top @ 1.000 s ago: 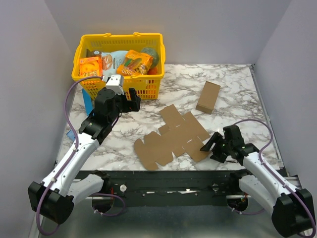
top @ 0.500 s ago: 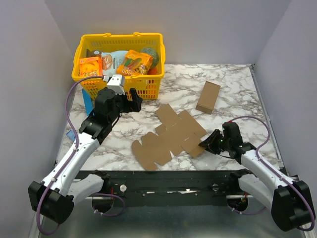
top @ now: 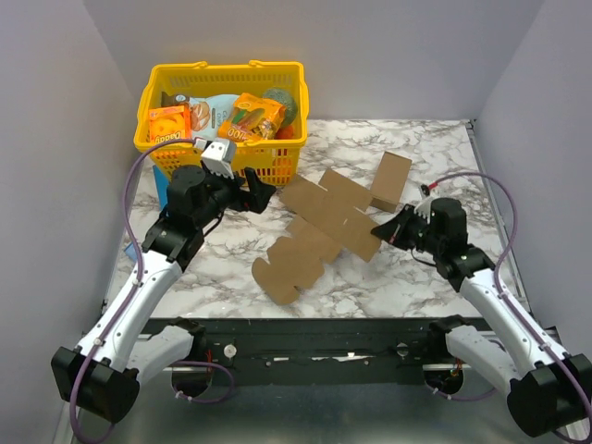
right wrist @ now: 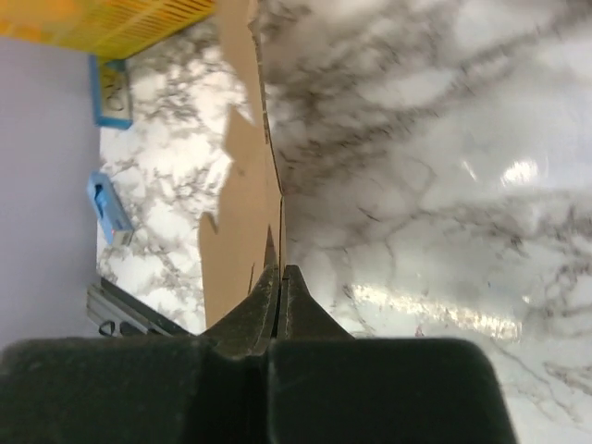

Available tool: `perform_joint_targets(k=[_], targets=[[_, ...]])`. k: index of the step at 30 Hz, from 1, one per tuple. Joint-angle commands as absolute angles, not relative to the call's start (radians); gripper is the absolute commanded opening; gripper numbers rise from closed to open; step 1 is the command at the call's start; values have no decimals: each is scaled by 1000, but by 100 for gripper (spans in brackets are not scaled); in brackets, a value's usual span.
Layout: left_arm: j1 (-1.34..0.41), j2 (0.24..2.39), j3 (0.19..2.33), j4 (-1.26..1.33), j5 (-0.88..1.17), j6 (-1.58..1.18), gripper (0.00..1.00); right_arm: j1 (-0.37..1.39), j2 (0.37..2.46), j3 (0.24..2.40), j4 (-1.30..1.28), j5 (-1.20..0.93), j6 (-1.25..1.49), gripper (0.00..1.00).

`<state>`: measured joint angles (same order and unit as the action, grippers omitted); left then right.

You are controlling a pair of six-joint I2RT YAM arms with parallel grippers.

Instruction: Fold the paper box

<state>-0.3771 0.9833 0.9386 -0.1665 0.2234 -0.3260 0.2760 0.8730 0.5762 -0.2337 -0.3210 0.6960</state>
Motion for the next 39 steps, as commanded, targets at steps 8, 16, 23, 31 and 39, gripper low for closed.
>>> perform_joint_targets(k=[8,16,23,31,39], targets=[[-174,954,951,27,785,-419,99,282,850,942,-371,-685,371,0],[-133,962,979,81,899,-411,99,282,867,1095,-433,-974,281,0],[-133,1072,1107,183,998,-478,99,282,902,1157,-440,-1182,244,0],[-149,1206,1186,345,1120,-622,99,282,920,1193,-445,-1272,233,0],[-181,1181,1138,212,1143,-511,99,282,916,1195,-453,-1272,229,0]])
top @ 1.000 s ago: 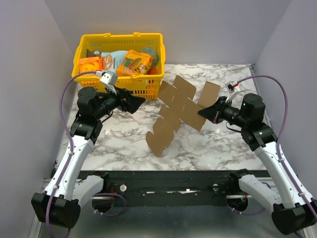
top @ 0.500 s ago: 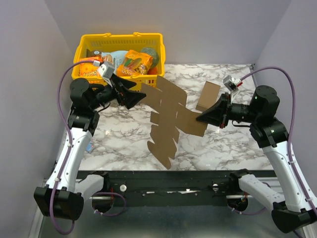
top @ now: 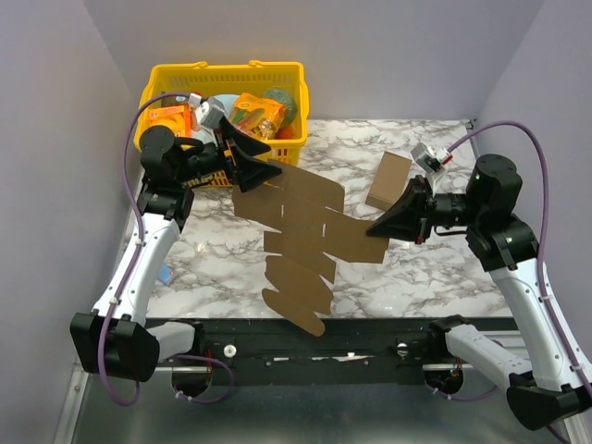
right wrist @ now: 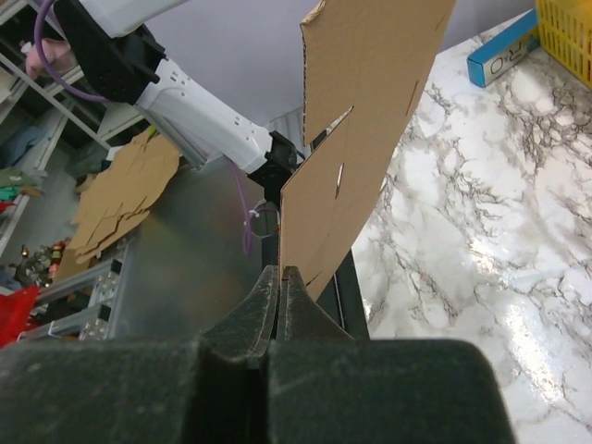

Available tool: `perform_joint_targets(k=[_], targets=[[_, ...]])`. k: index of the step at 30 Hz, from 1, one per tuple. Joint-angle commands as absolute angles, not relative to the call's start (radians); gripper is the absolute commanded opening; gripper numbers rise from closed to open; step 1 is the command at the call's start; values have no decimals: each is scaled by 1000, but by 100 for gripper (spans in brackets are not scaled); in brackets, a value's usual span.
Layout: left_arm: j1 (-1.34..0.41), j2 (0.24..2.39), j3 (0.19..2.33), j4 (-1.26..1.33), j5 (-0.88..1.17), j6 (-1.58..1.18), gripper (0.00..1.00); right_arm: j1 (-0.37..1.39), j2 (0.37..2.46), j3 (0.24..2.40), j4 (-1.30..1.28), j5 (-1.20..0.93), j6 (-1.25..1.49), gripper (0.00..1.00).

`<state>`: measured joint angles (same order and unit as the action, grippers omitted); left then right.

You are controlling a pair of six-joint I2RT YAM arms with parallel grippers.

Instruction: Fold the paper box

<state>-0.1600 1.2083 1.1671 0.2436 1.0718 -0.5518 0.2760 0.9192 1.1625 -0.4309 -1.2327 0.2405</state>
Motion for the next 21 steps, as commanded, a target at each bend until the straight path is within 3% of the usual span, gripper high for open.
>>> perform_joint_targets(k=[1,8,14,18,21], targets=[[-199,1178,1123,212,1175,-508,99,282,917,1195,-454,-1264,227,1],[-241,1109,1103,43,1215,-319,86,282,927,1198,-476,-1230,206,0],[-241,1124,1100,46,1190,-318,59,282,933,1193,-495,-1204,186,1],[-242,1124,1089,61,1163,-327,35,282,934,1181,-520,-1157,163,1],[-242,1118,1077,60,1149,-321,28,281,939,1169,-532,-1123,149,1]])
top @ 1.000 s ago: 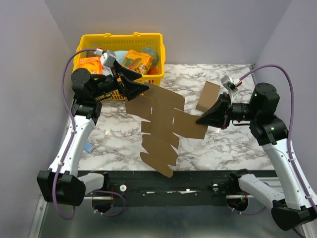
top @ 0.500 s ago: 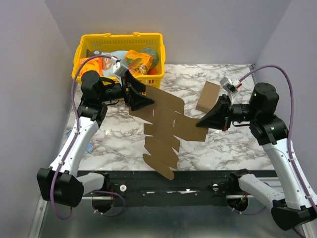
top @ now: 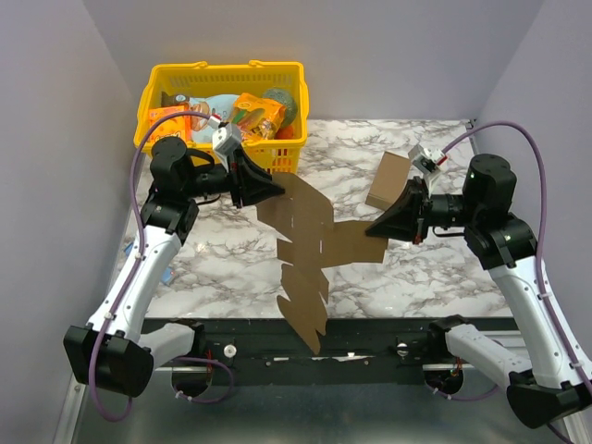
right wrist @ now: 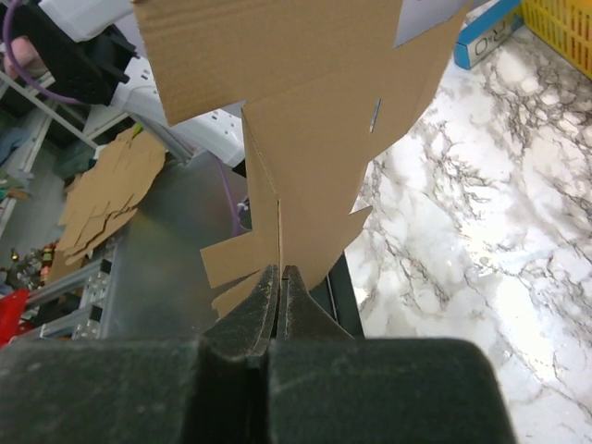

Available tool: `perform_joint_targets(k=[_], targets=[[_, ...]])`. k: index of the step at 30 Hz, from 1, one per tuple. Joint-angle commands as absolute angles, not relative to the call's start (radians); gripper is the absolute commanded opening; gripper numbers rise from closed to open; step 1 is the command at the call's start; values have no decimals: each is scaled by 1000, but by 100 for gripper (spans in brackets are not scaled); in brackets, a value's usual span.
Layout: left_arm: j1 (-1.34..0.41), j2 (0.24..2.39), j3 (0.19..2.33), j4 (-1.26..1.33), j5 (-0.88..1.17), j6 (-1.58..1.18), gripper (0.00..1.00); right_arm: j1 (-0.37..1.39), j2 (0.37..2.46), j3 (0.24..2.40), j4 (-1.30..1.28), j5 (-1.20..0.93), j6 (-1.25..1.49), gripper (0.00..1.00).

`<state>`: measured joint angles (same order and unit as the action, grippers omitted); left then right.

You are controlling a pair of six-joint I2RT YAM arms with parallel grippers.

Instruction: Fold the paper box

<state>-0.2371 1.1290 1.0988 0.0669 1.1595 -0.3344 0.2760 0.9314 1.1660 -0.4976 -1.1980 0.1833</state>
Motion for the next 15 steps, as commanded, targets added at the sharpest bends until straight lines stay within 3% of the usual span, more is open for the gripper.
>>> perform_joint_targets(k=[1,9,12,13,15], targets=[[-242,1115,1074,60,1141,-316,27,282,939,1166,-534,-1115,146,0],[-248,1101,994,201,1085,-399,0,282,953,1155,-543,-1025,143,5],[-281,1062,963,126,903,-313,0,282,974,1184,-602,-838,161,35],[-296,1048,959,89,834,-263,0,282,991,1196,-617,-734,166,64],[-355,1017,940,8,626,-146,0,282,1003,1216,-640,-648,173,82]])
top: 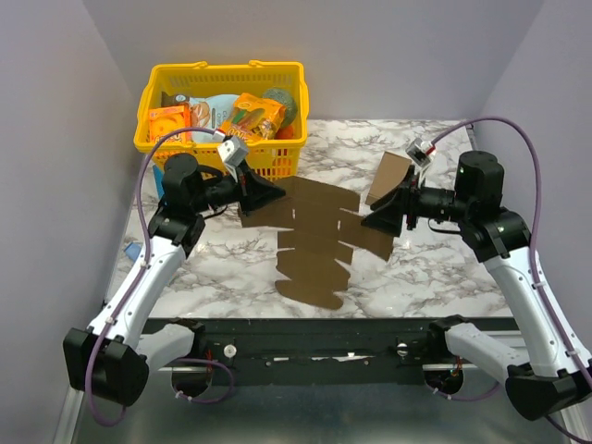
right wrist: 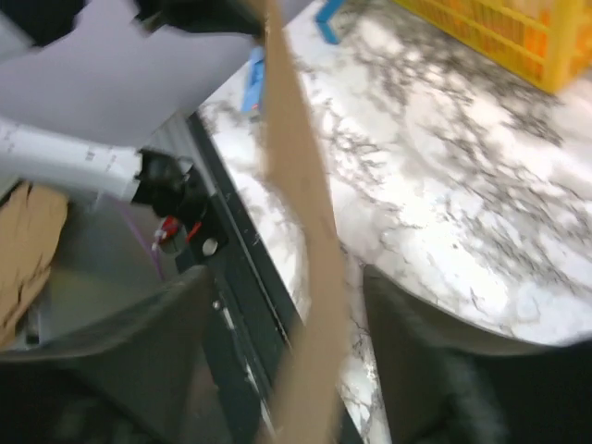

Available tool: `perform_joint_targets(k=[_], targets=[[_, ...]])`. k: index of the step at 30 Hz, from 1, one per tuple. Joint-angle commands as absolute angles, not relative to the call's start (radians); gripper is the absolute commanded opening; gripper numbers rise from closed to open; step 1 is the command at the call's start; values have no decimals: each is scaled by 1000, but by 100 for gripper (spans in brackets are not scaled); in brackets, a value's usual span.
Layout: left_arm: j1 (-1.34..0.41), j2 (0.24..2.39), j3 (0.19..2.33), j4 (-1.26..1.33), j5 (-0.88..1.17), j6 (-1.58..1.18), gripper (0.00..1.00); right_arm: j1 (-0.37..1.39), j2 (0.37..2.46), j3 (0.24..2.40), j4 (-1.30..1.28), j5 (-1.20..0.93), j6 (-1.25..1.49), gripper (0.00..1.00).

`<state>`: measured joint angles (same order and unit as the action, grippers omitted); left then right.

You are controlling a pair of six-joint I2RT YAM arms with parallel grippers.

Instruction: Fold the paper box

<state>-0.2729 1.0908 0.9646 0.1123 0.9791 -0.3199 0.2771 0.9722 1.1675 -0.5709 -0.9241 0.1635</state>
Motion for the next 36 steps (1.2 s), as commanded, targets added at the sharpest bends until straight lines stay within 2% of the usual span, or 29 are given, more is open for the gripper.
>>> perform_joint_targets(k=[1,4,8,14,19,25,32,36], targets=[[-374,1012,934,2,579,-115,0,282,1003,1216,-640,-573,172,88],[-420,1026,930,-40,567,-52,0,282,974,1174,-570,-448,135,92],[-430,1098,957,-74,661,-11,0,282,936,1068,-393,-465,-15,92],[-431,1120,959,-110,707,47,0,282,1021,1089,-261,-691,-216,89],[-431,1152,983,-163,733,83,0,310,1202,1192,-279,-848,-314,84],[-430,1167,996,-195,726,98,0,449,1331,1269,-376,-809,-449,84],[-430,1155,1003,-213,770,100,0,483,1427,1287,-368,-810,-486,84],[-430,1150,1006,-219,796,94,0,491,1477,1316,-373,-844,-482,79]])
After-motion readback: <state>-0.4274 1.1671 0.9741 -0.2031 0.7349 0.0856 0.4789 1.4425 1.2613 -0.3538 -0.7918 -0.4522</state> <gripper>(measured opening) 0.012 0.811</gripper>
